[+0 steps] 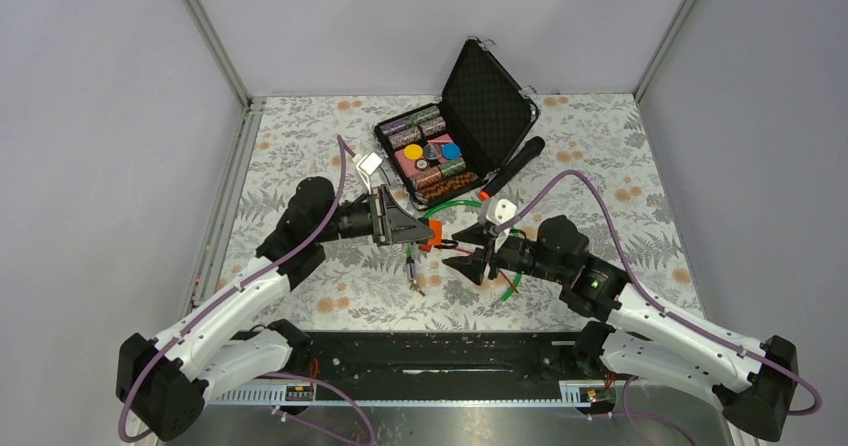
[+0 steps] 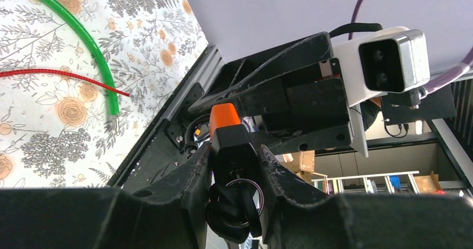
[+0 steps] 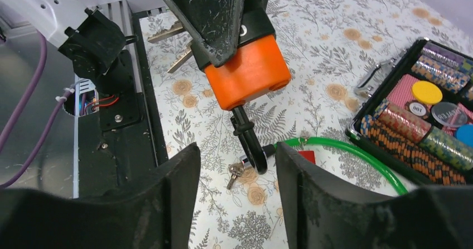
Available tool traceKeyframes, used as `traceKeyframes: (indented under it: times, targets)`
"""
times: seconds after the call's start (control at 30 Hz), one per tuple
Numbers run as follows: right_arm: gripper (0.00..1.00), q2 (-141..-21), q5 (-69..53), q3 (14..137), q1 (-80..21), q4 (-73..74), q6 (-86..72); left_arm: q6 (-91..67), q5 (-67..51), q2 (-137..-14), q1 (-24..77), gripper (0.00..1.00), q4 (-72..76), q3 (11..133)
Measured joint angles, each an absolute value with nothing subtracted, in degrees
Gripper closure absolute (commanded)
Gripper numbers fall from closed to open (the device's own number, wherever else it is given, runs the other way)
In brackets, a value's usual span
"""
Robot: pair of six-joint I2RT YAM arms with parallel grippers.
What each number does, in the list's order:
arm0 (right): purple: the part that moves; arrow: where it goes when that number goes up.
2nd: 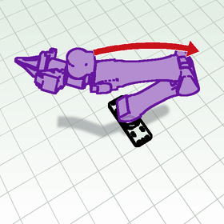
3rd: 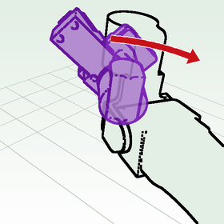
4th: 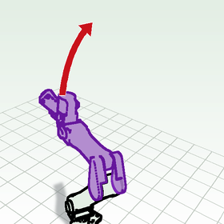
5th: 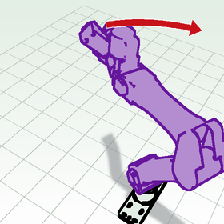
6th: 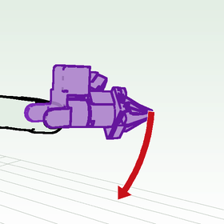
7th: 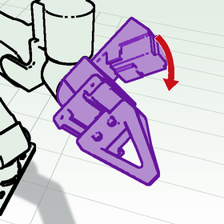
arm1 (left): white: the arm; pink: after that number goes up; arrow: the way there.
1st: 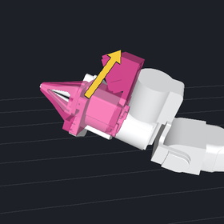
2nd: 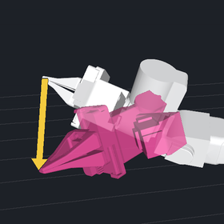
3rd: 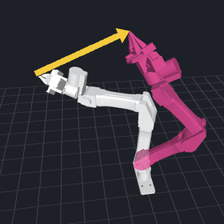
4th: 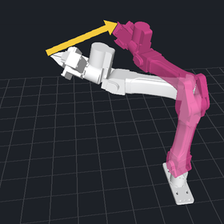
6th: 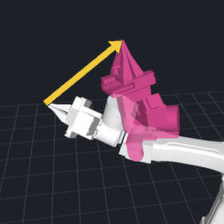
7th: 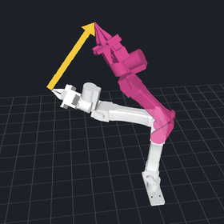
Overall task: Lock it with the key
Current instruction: Pick up the lock from the center of the board.
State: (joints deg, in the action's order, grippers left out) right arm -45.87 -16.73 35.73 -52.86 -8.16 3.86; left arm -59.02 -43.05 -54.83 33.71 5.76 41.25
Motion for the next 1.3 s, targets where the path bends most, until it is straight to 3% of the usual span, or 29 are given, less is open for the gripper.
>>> traceKeyframes:
  times: [0.07, 0.3, 0.63, 0.93, 1.13, 1.17, 1.23, 1.3]
  targets:
    - [0.48, -46.4, -18.1, 35.7, -52.9, -9.1, 4.2, -59.5, -43.4, -54.3, 33.7, 1.0, 5.8, 41.3]
    - [0.43, -47.9, -20.8, 35.7, -52.9, -9.9, 4.7, -60.7, -44.2, -53.3, 33.7, 1.0, 6.2, 41.3]
    - [0.54, -48.9, -22.1, 36.2, -52.9, -9.8, 4.8, -61.6, -45.1, -52.6, 33.7, 1.0, 7.2, 41.3]
    - [0.39, -47.5, -21.3, 36.6, -52.9, -10.1, 3.6, -61.9, -45.3, -51.7, 33.7, 1.0, 7.3, 41.3]
    - [0.64, -47.5, -20.5, 37.5, -52.9, -10.2, 2.7, -62.0, -45.4, -51.7, 33.7, 1.0, 7.3, 41.3]
    - [0.72, -47.5, -20.4, 37.5, -52.9, -10.2, 2.5, -62.0, -45.4, -51.7, 33.7, 1.0, 7.3, 41.3]
    - [0.97, -47.5, -20.5, 37.6, -52.9, -10.2, 2.4, -62.0, -45.4, -51.7, 33.7, 1.0, 7.4, 41.3]
    - [1.0, -47.5, -21.5, 37.8, -52.8, -9.9, 1.7, -62.3, -45.5, -51.7, 33.7, 0.98, 7.4, 41.3]
